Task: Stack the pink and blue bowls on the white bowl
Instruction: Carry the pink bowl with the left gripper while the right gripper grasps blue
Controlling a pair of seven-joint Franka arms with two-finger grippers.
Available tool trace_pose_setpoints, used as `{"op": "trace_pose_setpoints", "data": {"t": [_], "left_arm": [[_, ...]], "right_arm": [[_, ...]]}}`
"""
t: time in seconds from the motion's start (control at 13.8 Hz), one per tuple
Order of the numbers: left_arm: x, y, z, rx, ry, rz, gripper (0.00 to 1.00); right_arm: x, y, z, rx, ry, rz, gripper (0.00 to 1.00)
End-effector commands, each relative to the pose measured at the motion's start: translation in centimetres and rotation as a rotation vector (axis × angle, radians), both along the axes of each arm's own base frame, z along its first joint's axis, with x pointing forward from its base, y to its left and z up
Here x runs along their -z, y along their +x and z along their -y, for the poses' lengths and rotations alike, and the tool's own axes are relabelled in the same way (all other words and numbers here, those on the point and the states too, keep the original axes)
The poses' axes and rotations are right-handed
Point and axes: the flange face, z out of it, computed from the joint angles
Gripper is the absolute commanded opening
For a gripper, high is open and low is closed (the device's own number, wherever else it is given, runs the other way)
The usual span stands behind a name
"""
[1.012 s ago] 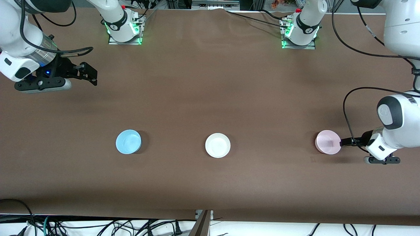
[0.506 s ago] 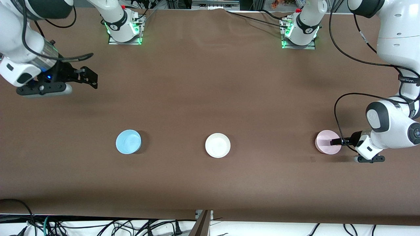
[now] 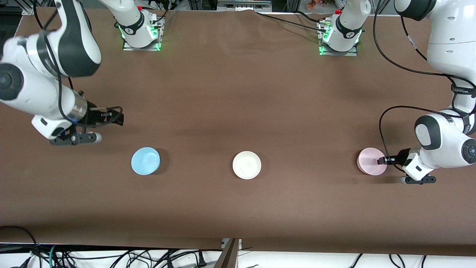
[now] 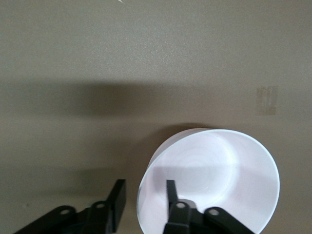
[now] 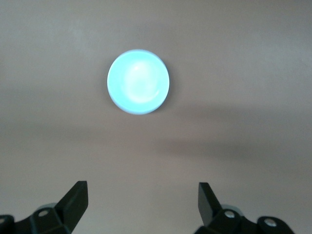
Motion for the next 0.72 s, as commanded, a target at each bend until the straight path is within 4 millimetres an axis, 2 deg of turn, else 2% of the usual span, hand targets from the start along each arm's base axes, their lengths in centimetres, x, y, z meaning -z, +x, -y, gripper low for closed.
{"op": "trace_pose_setpoints", "data": {"t": [0.0,0.07,0.14,0.22,0.29,0.36,0.51,0.65], "left_arm": [[-1.2,-0.3,-0.2,0.002,-0.034,0.001,0.22],[-1.3,-0.3,-0.4,-0.002,-0.036,0.001,0.17],[-1.3,-0.4,-0.4,-0.001,-0.039,-0.002,0.10],[-1.4,-0.5,-0.3,-0.005,-0.049,-0.009,0.01],[-1.6,-0.5,-0.1,-0.018,-0.071,-0.014,0.00],[-1.8,-0.5,0.1,-0.024,-0.087,-0.025,0.00],[-2.4,-0.3,1.1,-0.005,-0.092,-0.023,0.00],[-4.6,0.7,3.0,0.017,-0.109,-0.016,0.00]], "right_arm": [[10.1,4.0,0.1,-0.002,0.017,0.022,1.00],[13.5,4.9,-0.6,-0.020,0.026,0.060,1.00],[15.6,5.4,-1.0,-0.041,0.031,0.092,1.00],[16.8,5.6,-1.0,-0.051,0.033,0.098,1.00],[17.1,5.5,-0.7,-0.064,0.033,0.093,0.99],[18.4,5.4,-0.7,-0.081,0.033,0.080,0.98],[20.2,5.3,0.2,-0.097,0.036,0.057,0.91],[21.1,5.3,0.8,-0.098,0.042,0.049,0.83]]}}
